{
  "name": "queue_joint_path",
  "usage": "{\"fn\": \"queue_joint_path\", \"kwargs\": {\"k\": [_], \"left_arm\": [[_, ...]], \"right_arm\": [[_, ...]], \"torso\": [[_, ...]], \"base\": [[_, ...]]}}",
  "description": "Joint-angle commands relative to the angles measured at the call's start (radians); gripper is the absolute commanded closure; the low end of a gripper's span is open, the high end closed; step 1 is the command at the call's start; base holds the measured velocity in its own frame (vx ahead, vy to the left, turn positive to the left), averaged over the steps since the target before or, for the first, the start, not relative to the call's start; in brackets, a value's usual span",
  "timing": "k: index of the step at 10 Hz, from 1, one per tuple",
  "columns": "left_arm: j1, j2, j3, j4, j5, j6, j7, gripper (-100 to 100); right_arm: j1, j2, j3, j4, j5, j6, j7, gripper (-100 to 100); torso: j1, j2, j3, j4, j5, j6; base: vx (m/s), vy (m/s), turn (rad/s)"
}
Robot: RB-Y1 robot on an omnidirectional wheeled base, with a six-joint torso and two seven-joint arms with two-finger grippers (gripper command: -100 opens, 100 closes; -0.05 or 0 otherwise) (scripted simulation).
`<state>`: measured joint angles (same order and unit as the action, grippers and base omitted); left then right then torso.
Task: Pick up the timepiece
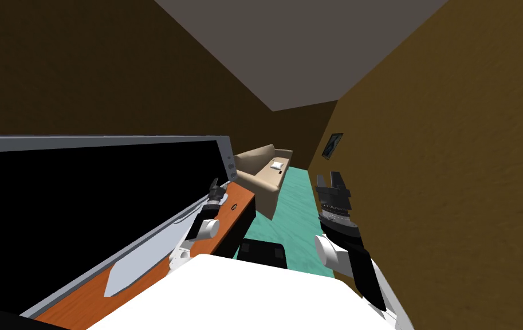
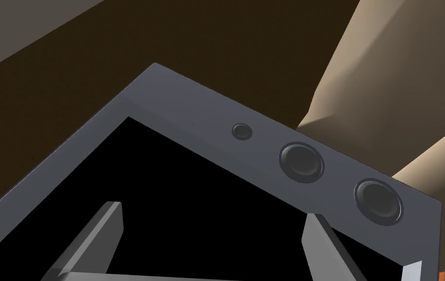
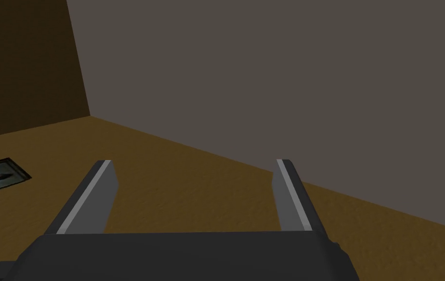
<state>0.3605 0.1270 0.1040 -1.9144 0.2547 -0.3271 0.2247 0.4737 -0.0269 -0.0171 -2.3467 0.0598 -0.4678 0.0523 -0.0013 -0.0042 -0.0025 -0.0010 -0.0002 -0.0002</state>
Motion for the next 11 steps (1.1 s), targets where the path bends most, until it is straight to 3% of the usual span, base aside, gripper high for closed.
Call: {"fn": "queue_joint_path", "kwargs": {"k": [1,4,5,6,7,11], "left_arm": [[-0.018,0.001,0.003,0.038,0.009,0.015,0.013,-100],[-0.055,0.005,0.012,0.126,0.042,0.059,0.052,-100],[-0.055,0.005,0.012,0.126,0.042,0.059,0.052,-100],[-0.074,0.007,0.016,0.172,0.059,0.083,0.073,-100],[-0.074,0.007,0.016,0.172,0.059,0.083,0.073,-100],[-0.134,0.012,0.03,0.309,0.11,0.154,0.135,-100]], "right_arm": [[0.0,0.0,0.0,0.0,0.0,0.0,0.0,0],[0.0,0.0,0.0,0.0,0.0,0.0,0.0,0],[0.0,0.0,0.0,0.0,0.0,0.0,0.0,0],[0.0,0.0,0.0,0.0,0.0,0.0,0.0,0],[0.0,0.0,0.0,0.0,0.0,0.0,0.0,0],[0.0,0.0,0.0,0.0,0.0,0.0,0.0,0]], "torso": [[0.0,0.0,0.0,0.0,0.0,0.0],[0.001,0.001,0.001,0.0,0.0,0.0],[0.0,0.001,0.001,0.0,0.0,0.0],[0.0,0.002,0.001,0.0,0.0,0.0],[0.0,0.001,0.001,0.0,0.0,0.0],[0.0,0.0,0.0,0.0,0.0,0.0]], "base": [[0.048,-0.023,0.036],[0.042,-0.02,0.059],[0.031,-0.023,0.04],[0.036,-0.022,0.081],[0.038,-0.02,0.037],[0.053,-0.026,0.077]]}}
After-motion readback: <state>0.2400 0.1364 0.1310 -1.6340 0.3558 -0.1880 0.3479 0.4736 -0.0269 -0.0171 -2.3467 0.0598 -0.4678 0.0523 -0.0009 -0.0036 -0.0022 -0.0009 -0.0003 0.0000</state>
